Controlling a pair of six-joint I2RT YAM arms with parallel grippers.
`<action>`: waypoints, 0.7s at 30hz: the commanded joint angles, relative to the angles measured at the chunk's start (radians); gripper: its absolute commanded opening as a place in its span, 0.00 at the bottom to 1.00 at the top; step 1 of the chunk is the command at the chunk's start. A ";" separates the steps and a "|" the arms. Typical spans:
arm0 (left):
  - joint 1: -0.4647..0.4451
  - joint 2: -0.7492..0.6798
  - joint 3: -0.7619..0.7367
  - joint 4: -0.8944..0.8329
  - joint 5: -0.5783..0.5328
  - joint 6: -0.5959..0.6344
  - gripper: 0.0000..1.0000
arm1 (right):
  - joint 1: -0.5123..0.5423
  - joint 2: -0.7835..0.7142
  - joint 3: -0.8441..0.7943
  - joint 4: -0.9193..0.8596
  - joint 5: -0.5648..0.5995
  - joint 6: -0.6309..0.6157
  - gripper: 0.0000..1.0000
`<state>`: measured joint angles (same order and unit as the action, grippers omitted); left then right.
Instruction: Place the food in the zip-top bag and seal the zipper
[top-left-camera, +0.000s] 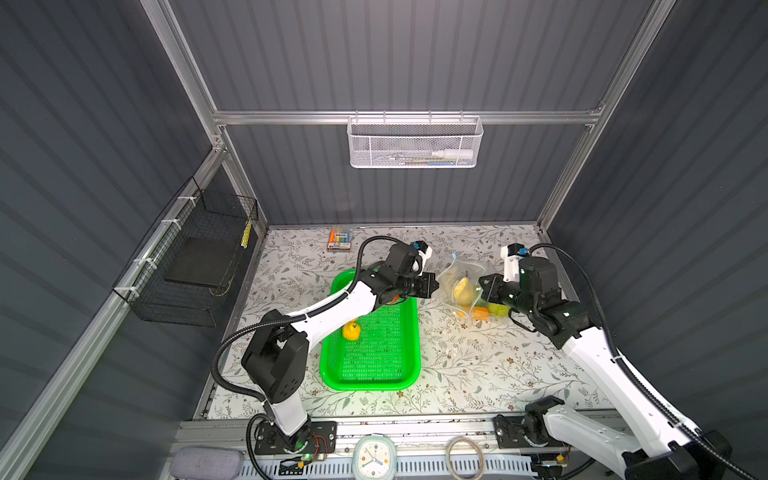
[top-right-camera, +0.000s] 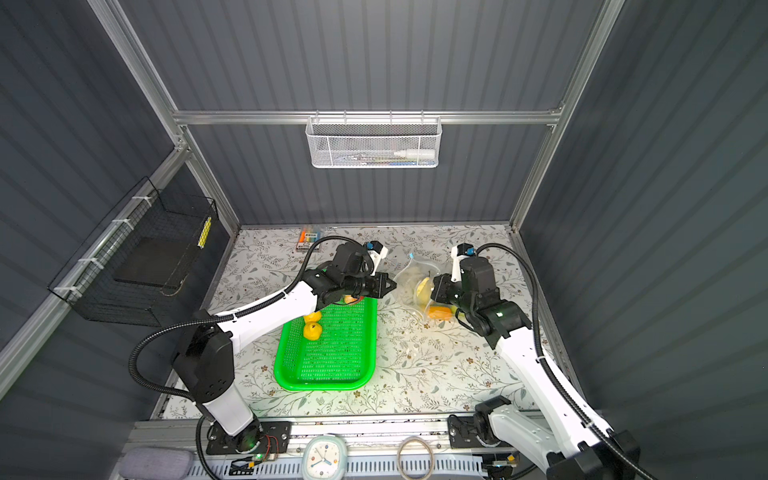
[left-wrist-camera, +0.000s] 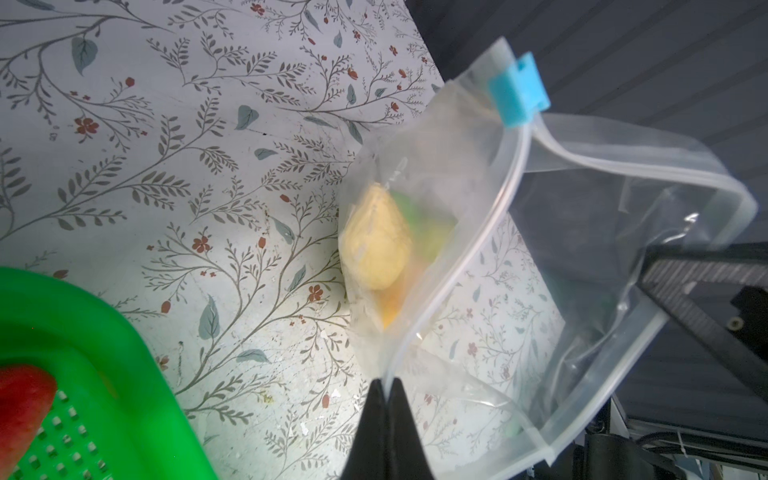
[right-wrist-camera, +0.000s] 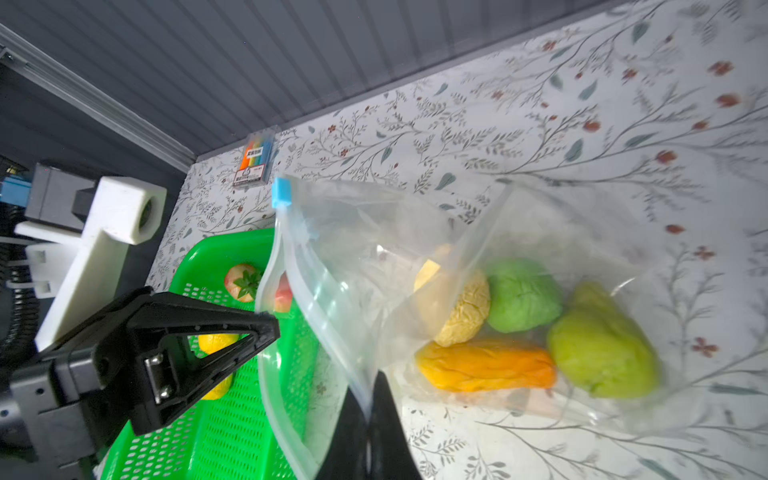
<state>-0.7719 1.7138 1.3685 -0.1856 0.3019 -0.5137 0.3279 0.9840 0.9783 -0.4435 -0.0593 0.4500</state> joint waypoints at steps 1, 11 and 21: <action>-0.010 -0.055 0.075 0.035 0.062 -0.024 0.00 | -0.004 -0.046 0.072 -0.061 0.079 -0.086 0.00; -0.011 -0.086 0.007 0.047 0.035 -0.037 0.00 | -0.006 -0.152 0.032 0.048 0.043 -0.070 0.00; 0.001 -0.111 -0.025 -0.099 -0.130 0.021 0.00 | -0.004 -0.007 -0.046 0.139 -0.177 0.051 0.00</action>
<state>-0.7788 1.6417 1.3609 -0.2150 0.2409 -0.5274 0.3267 0.9688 0.9501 -0.3504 -0.1593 0.4603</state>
